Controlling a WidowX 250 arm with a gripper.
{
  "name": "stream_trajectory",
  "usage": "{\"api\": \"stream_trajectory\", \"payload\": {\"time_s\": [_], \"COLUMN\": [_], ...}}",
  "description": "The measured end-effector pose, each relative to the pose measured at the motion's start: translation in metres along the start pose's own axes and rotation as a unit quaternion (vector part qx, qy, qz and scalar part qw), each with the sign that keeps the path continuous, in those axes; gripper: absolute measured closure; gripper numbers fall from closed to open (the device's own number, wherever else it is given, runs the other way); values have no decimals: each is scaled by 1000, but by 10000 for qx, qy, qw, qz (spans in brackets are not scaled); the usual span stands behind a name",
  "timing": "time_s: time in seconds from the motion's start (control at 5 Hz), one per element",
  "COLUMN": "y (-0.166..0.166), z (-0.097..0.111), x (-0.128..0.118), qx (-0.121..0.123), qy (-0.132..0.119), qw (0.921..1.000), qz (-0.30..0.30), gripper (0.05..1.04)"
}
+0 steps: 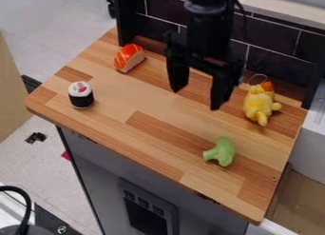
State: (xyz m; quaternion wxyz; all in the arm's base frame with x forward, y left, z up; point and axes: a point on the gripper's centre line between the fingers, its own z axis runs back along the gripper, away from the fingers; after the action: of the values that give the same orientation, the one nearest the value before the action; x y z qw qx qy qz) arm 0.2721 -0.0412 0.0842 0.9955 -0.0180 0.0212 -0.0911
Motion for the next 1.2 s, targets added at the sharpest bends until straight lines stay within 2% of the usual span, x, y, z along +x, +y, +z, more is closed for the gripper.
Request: {"api": "stream_trajectory", "payload": {"time_s": [0.2,0.6,0.8,1.2], "y": [-10,-30,-34,-42], "z": [-9,-22,-31,-49], "x": [-6,-3,4,9], "qx": [-62,-282,-314,-238], "qy": [47,-279,-408,-468], "qw": [9994,9972,9968,9969], "qz": [-333,-637,-614,-581], "gripper": [85,85,85,85]}}
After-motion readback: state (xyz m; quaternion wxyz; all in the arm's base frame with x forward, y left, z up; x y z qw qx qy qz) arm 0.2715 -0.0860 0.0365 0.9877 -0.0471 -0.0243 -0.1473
